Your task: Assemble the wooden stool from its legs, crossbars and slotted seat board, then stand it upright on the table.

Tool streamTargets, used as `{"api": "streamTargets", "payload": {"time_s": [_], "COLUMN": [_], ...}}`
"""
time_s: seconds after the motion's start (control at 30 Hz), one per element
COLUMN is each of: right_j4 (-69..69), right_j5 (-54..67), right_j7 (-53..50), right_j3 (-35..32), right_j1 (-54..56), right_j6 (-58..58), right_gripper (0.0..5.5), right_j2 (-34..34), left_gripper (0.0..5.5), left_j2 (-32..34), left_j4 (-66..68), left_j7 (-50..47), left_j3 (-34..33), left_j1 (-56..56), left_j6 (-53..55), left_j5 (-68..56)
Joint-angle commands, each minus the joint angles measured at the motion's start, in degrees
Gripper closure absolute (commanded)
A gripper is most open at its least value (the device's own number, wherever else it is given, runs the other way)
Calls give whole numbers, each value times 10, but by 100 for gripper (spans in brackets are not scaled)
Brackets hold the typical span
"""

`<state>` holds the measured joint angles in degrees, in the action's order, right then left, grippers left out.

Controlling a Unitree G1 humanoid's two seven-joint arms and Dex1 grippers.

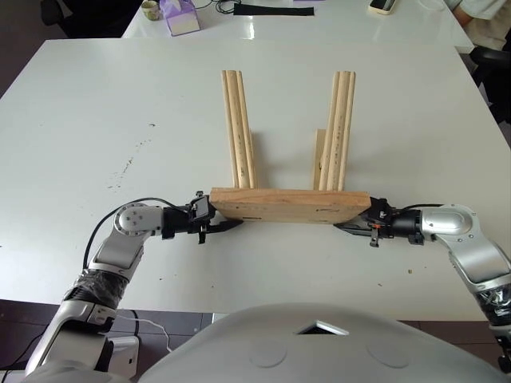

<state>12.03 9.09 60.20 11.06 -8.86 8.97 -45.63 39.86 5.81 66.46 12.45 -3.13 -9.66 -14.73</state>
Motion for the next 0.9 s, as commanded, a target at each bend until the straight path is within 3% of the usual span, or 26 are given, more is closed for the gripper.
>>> {"api": "streamTargets", "payload": {"time_s": [0.03, 0.17, 0.33, 0.5, 0.6, 0.7, 0.9], "right_j4": [122, 245, 313, 334, 336, 339, 328], "right_j5": [103, 268, 633, 922, 1024, 1039, 1039], "right_j7": [20, 23, -46, -131, -170, -142, -133], "right_j3": [-59, -188, -373, -462, -477, -478, -479], "right_j1": [-50, -86, -118, -201, -213, -225, -256], "right_j6": [85, 217, 384, 408, 387, 353, 340], "right_gripper": [409, 409, 409, 409, 409, 409, 409], "right_j2": [-30, -70, -154, -236, -261, -277, -296], "left_gripper": [383, 383, 383, 383, 383, 383, 383], "left_j2": [41, 102, 193, 288, 338, 400, 479], "left_j4": [-130, -286, -428, -456, -432, -394, -309], "left_j7": [10, 6, -14, -39, -70, -87, -128], "left_j3": [-38, -123, -292, -392, -389, -363, -229], "left_j1": [-56, -123, -162, -127, -79, -33, 125], "left_j6": [77, 181, 358, 484, 523, 563, 624], "left_j5": [-62, -158, -374, -604, -723, -822, -929]}}
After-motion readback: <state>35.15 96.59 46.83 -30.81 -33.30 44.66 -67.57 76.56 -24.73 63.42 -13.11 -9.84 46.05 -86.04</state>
